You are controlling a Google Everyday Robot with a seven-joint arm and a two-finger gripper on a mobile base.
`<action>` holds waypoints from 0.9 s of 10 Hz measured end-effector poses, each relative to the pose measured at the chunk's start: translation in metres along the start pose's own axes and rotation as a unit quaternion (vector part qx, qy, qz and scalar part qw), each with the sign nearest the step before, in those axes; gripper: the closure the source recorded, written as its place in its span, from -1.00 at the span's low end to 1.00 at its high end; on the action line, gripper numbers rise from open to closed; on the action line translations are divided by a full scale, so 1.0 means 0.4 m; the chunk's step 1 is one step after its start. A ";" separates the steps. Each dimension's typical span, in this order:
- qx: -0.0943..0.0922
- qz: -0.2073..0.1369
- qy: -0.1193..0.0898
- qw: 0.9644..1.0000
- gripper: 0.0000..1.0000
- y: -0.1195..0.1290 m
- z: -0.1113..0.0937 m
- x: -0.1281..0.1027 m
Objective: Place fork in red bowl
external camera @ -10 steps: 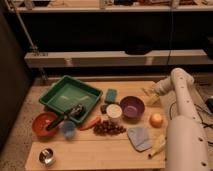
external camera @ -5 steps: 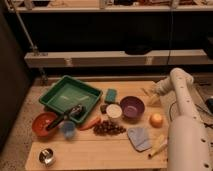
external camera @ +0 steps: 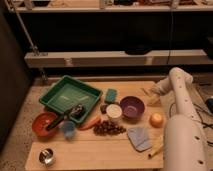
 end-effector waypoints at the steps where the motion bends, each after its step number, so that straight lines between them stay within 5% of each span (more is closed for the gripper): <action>1: -0.005 0.002 0.002 1.000 -0.28 0.003 0.003 0.005; 6: -0.021 0.008 -0.001 1.000 0.73 0.004 0.005 0.000; 9: -0.022 0.007 0.000 1.000 0.89 0.005 0.008 0.001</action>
